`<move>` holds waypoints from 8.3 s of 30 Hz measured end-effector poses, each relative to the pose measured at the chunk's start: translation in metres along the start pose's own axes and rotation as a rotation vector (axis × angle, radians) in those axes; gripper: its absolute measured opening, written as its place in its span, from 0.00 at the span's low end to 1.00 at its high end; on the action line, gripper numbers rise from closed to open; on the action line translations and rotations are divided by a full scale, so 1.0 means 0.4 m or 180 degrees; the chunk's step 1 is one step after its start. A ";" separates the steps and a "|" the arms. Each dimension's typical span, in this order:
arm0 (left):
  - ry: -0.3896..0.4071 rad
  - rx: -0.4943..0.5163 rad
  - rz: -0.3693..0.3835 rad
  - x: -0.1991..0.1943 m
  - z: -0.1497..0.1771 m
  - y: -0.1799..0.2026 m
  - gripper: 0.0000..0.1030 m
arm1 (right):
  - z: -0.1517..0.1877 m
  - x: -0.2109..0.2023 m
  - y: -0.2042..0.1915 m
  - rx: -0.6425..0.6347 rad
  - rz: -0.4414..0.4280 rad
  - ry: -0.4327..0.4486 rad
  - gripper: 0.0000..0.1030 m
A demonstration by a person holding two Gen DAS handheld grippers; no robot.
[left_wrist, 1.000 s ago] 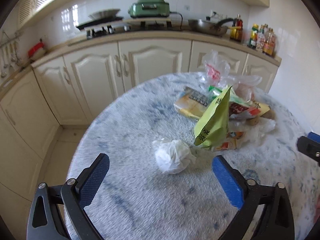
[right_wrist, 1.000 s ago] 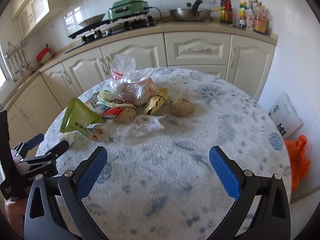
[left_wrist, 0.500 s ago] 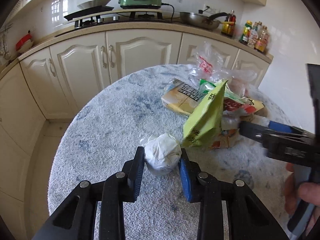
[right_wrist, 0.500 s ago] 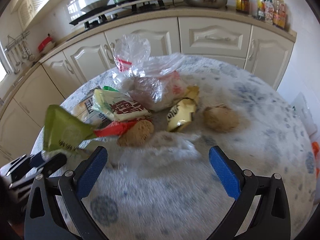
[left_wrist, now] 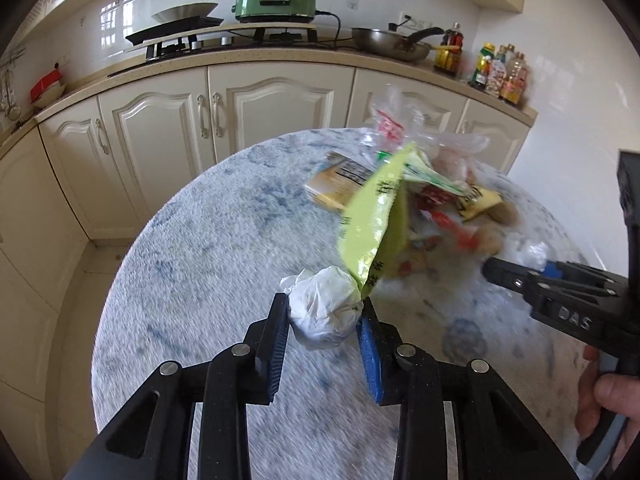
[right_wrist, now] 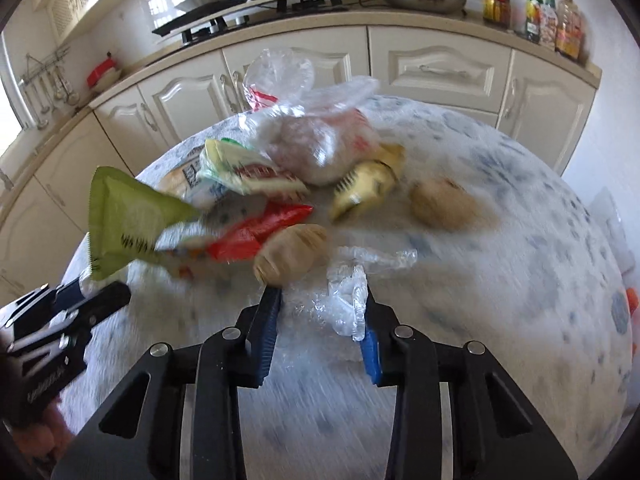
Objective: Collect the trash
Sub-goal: 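Grasp the white tissue ball with the left tool while the right tool grasps clear plastic, then carry the tissue ball and clear plastic over the blue bin and open both tools, then return both tools from the bin to the table, then grasp the green snack packet with the left tool while the right tool grasps a bread piece, then carry the green packet and bread piece over the bin and open both tools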
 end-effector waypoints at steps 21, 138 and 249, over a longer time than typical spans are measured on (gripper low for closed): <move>0.0439 0.0291 0.0421 -0.268 0.079 0.212 0.28 | 0.154 -0.350 0.143 0.0366 0.0044 0.0635 0.35; 0.1250 -0.0031 -0.0088 -0.583 0.210 0.087 0.99 | 0.042 -0.521 -0.023 0.0008 0.0306 0.1246 1.00; -0.0454 0.1964 0.1538 -0.072 0.167 1.370 0.24 | 0.591 -0.642 0.947 0.2086 0.0858 0.0828 0.27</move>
Point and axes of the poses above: each gripper's, at about its wrist camera, not at the fingertips, and x roughly the way its jaws point, y to its right, z to its underside, the point moved 1 cm from there along x, roughly the way its jaws point, and after that the axes turned 8 degrees about -z, right-handed, at the moved point
